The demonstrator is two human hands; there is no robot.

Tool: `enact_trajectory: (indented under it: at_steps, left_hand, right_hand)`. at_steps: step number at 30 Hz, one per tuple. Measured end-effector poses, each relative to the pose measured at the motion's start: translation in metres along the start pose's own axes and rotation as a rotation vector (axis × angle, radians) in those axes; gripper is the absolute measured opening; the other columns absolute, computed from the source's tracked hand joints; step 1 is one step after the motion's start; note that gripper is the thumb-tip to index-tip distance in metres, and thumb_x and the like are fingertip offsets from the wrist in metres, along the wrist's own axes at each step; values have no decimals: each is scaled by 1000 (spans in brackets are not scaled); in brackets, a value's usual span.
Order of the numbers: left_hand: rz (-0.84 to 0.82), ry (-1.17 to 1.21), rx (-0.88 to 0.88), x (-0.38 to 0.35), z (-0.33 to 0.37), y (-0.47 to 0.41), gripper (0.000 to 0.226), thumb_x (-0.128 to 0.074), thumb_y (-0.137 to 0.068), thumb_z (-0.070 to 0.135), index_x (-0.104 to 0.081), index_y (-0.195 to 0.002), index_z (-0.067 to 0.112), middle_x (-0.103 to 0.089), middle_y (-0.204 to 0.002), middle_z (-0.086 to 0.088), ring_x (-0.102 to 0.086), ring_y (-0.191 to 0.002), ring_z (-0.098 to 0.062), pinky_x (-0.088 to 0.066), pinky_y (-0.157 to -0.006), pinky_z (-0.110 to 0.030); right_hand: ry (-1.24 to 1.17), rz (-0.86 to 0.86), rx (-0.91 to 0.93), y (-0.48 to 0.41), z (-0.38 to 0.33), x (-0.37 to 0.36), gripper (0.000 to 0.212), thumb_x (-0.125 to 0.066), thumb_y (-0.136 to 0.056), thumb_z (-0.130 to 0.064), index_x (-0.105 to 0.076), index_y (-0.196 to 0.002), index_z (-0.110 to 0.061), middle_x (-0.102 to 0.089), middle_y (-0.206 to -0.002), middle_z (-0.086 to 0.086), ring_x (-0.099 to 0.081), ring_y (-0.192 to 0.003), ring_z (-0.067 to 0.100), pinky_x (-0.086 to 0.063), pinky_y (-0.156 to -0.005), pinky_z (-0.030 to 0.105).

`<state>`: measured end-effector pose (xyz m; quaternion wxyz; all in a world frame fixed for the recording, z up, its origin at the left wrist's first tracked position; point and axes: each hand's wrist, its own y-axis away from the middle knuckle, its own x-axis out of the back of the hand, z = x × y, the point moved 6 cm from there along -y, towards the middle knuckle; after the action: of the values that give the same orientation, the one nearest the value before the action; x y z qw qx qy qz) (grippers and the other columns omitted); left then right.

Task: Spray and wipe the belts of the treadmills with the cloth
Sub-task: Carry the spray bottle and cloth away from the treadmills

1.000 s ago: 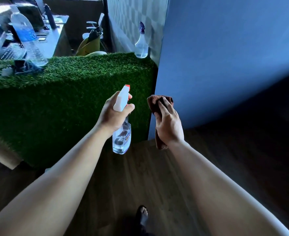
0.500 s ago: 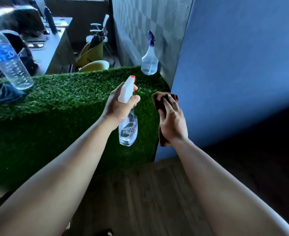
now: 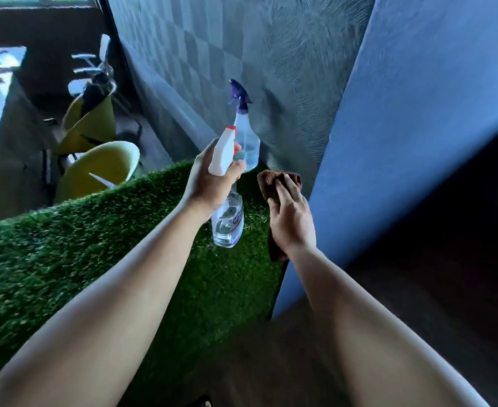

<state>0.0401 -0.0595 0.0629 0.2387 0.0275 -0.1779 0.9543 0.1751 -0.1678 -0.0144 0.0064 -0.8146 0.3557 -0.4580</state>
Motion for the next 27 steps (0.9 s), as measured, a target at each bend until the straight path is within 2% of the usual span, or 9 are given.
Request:
enact_trajectory:
  at_steps: [1,6,8,10,13,16,20,24,27]
  left_hand:
    - [-17,4,3,1,-5,-16,27,-66,-79,17,-64,-102,32,-63,-84,5,-59,-70,-12,-50,-69,-29]
    - [-68,25,10,1,-29,-86,31,-70,-72,28,-66,-102,33,-64,-90,3,-57,-71,-16,-50,-70,-39]
    - [-87,27,26,-1,-40,-105,43,-70,-73,27,-66,-116,24,-63,-95,10,-58,-73,-14,-49,-73,-37]
    - [-95,13,36,-4,-49,-119,46,-68,-76,24,-63,-121,29,-63,-97,16,-60,-78,-17,-51,-78,-38]
    - [-98,-37,30,-6,-55,-130,32,-66,-75,25,-62,-98,47,-65,-96,9,-62,-84,-30,-54,-80,-49]
    - [-87,-50,37,-8,-61,-135,38,-66,-76,25,-57,-90,59,-65,-100,2,-61,-91,-28,-54,-82,-49]
    - [-114,-54,44,-13,-67,-136,28,-68,-79,28,-58,-96,47,-66,-101,4,-62,-93,-22,-54,-86,-50]
    - [-137,-73,32,-15,-69,-133,33,-70,-79,32,-55,-102,51,-65,-107,5,-61,-97,-19,-52,-92,-48]
    - [-154,-89,71,-13,-72,-131,37,-70,-78,34,-55,-110,45,-65,-103,7,-63,-96,-20,-52,-92,-50]
  right_hand:
    - [6,-2,-32,-10,-1,-10,48,-50,-101,-22,-44,-148,-14,-30,-161,1,-35,-140,29,-25,-116,34]
    - [55,-23,-150,-50,2,-49,48,-43,-104,-26,-37,-151,-17,-24,-163,1,-31,-142,28,-30,-114,41]
    - [70,-37,-202,-62,5,-61,49,-40,-104,-28,-35,-152,-19,-20,-164,-1,-31,-141,28,-31,-113,41]
    - [83,-59,-243,-72,6,-72,50,-38,-105,-30,-33,-153,-20,-16,-165,-3,-32,-140,29,-31,-113,42]
    - [108,-95,-271,-86,6,-85,50,-36,-105,-31,-30,-154,-20,-13,-166,-3,-35,-138,32,-30,-112,39]
    - [122,-120,-304,-95,9,-97,52,-34,-106,-32,-25,-156,-21,-9,-166,-6,-34,-139,30,-30,-112,38]
    - [157,-135,-383,-101,18,-113,53,-31,-106,-35,-25,-156,-19,-9,-166,-3,-26,-145,28,-28,-116,42]
    - [220,-185,-408,-101,23,-120,55,-31,-105,-38,-24,-156,-19,-7,-166,1,-26,-145,30,-30,-115,47]
    - [201,-202,-434,-101,25,-114,57,-32,-102,-45,-26,-155,-24,-6,-166,0,-31,-142,31,-33,-112,47]
